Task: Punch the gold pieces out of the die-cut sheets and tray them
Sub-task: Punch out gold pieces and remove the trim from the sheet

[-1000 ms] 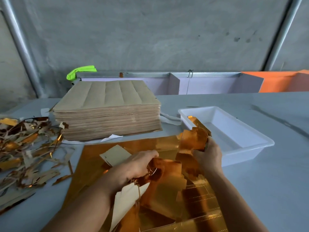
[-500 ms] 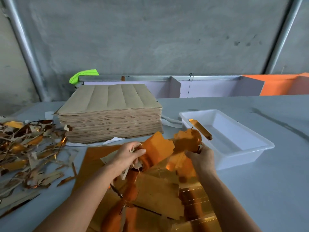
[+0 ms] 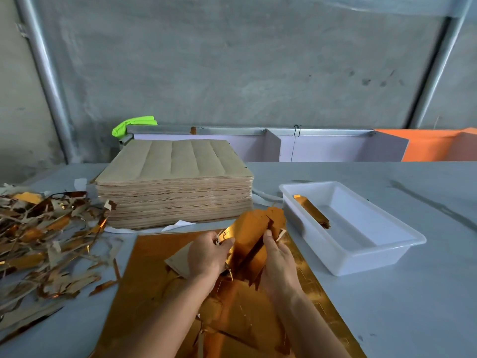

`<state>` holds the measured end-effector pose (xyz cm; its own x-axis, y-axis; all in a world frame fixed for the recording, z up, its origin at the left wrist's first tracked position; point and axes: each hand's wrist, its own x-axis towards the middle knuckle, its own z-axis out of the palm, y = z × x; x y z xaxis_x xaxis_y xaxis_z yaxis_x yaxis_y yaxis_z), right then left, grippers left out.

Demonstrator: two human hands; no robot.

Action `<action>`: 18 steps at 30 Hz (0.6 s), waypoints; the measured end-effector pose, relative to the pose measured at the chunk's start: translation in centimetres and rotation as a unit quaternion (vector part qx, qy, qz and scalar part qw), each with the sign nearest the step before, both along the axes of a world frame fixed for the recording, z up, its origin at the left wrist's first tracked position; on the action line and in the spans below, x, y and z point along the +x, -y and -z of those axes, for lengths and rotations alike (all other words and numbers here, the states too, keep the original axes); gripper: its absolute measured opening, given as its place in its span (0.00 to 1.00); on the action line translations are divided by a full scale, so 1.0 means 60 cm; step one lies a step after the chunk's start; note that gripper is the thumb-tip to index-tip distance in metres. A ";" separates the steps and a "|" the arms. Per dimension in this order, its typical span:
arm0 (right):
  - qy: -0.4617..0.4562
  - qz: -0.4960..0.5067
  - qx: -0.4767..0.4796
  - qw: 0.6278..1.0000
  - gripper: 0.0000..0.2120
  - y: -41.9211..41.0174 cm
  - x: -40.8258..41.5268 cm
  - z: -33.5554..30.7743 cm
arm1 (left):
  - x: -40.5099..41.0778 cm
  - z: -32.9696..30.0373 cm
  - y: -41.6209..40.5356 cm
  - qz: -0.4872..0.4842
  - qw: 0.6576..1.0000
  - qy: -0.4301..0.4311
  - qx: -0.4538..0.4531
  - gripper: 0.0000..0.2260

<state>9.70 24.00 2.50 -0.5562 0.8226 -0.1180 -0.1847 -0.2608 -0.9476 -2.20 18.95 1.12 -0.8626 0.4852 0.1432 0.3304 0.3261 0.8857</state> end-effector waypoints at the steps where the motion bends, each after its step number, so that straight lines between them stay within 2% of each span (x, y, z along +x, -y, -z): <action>1: 0.002 -0.014 0.029 0.999 0.15 0.005 -0.001 0.000 | 0.001 -0.002 -0.001 -0.004 1.000 -0.004 -0.003 0.12; 4: 0.027 -0.014 0.071 0.997 0.14 0.010 -0.016 0.000 | 0.005 -0.001 -0.007 -0.004 1.000 -0.017 -0.014 0.12; 6: 0.061 0.015 0.079 0.995 0.10 0.006 -0.030 0.002 | 0.007 0.000 -0.012 0.044 0.999 0.012 0.006 0.12; 8: 0.098 0.054 0.050 0.992 0.08 -0.004 -0.037 0.003 | 0.009 -0.003 -0.011 0.108 0.994 0.003 -0.014 0.12; 11: 0.089 0.079 -0.023 0.993 0.07 -0.021 -0.034 -0.005 | -0.001 -0.010 0.001 0.180 0.982 -0.046 -0.044 0.05; 14: 0.064 0.121 -0.059 0.989 0.08 -0.041 -0.025 -0.015 | -0.024 -0.016 0.017 0.180 0.972 -0.125 -0.083 0.01; 18: 0.050 0.182 -0.075 0.979 0.05 -0.073 0.005 -0.019 | -0.058 -0.022 0.041 0.167 0.976 -0.118 -0.079 0.06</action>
